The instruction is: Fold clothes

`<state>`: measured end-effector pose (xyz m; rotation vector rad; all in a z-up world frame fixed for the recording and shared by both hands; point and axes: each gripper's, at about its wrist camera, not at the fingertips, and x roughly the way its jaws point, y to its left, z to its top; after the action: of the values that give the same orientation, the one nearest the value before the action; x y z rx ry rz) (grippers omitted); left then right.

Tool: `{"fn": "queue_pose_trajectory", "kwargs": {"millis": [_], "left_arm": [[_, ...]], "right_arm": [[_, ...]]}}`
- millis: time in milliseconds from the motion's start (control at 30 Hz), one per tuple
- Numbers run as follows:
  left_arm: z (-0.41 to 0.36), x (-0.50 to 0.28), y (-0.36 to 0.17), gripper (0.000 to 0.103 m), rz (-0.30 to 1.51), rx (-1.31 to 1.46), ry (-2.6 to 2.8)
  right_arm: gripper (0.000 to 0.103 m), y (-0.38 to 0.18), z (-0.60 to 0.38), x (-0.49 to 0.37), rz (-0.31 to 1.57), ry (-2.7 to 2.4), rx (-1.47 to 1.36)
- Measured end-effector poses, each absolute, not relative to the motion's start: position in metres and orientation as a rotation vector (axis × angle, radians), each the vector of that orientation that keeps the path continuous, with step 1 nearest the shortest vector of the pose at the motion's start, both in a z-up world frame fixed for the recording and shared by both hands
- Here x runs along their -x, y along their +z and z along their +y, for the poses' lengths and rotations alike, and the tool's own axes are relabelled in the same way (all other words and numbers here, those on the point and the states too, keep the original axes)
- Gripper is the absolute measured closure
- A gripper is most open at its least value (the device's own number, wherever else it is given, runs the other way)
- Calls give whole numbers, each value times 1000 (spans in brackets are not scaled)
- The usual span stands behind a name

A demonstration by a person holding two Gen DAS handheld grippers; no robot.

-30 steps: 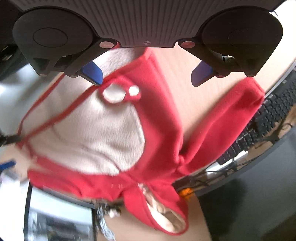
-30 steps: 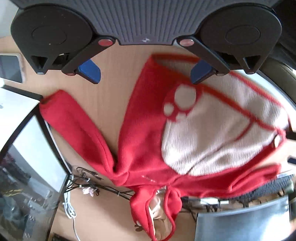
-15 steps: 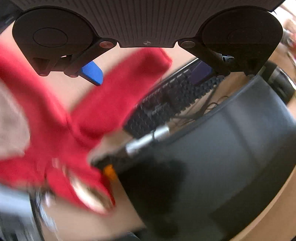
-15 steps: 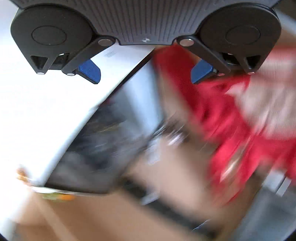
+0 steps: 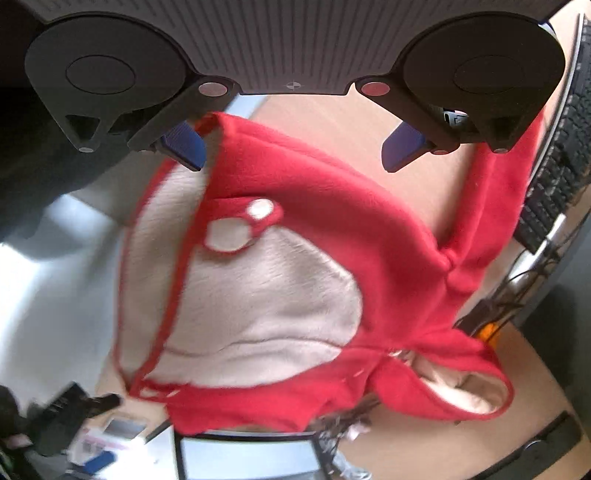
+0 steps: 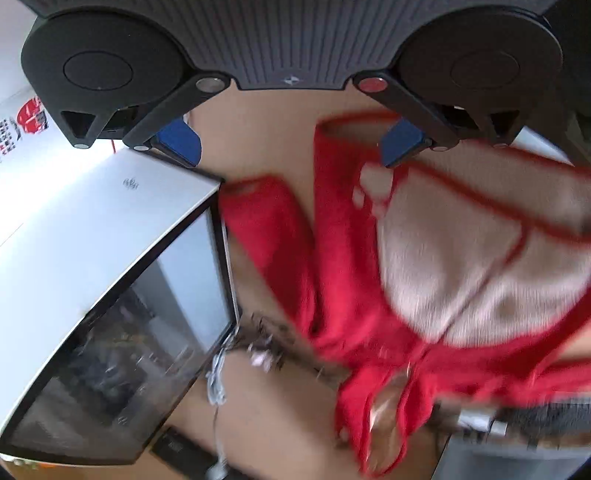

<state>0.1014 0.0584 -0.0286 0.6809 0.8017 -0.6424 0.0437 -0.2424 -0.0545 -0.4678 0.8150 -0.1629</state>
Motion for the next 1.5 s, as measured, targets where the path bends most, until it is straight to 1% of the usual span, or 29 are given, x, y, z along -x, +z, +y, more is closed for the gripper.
{"fn": "queue_pose_trajectory", "kwargs": {"millis": [133,200,300,400,500,567,633,733,800,833,900,967,1033,1133,1233,1300,1400,1500], "left_arm": [[72,-116,-23,0,787,-642,-551],[81,-123,-12,0,777,-609,-502],[96,-132,0,0,773,-572,-450],[109,-143,3,0,791,-541,-405],[127,-143,27,0,727,-522,-296],[140,-144,42,0,709,-453,-258],[138,-139,30,0,761,-486,-288],[135,-131,10,0,840,-536,-335],[133,-119,20,0,785,-553,-309],[134,-115,22,0,768,-539,-298],[130,-108,17,0,813,-512,-360],[129,-102,1,0,933,-465,-545],[137,-101,1,0,992,-356,-673],[145,-109,22,0,914,-247,-751],[125,-134,40,0,830,-150,-733],[99,-157,38,0,768,-93,-725],[58,-193,14,0,778,22,-670],[26,-217,-9,0,798,30,-556]], "right_arm": [[0,-78,-257,-54,843,-281,387],[0,-88,-261,-59,868,-326,391],[0,-91,-260,-65,856,-327,409],[0,-85,-253,-70,815,-297,389],[0,-49,-247,-59,670,-294,399],[0,-27,-248,-51,596,-291,362],[0,-29,-255,-54,648,-261,338],[0,-47,-259,-57,768,-230,406],[0,-35,-256,-48,723,-242,402],[0,-33,-257,-47,730,-243,383],[0,-30,-259,-44,744,-244,347],[0,-26,-264,-44,756,-202,264],[0,-22,-272,-45,766,-137,157],[0,-15,-283,-47,777,-39,-4],[0,-9,-294,-53,775,51,-164],[0,-14,-288,-76,752,74,-205],[0,-31,-274,-112,738,111,-213],[0,-48,-259,-148,724,147,-222]]}}
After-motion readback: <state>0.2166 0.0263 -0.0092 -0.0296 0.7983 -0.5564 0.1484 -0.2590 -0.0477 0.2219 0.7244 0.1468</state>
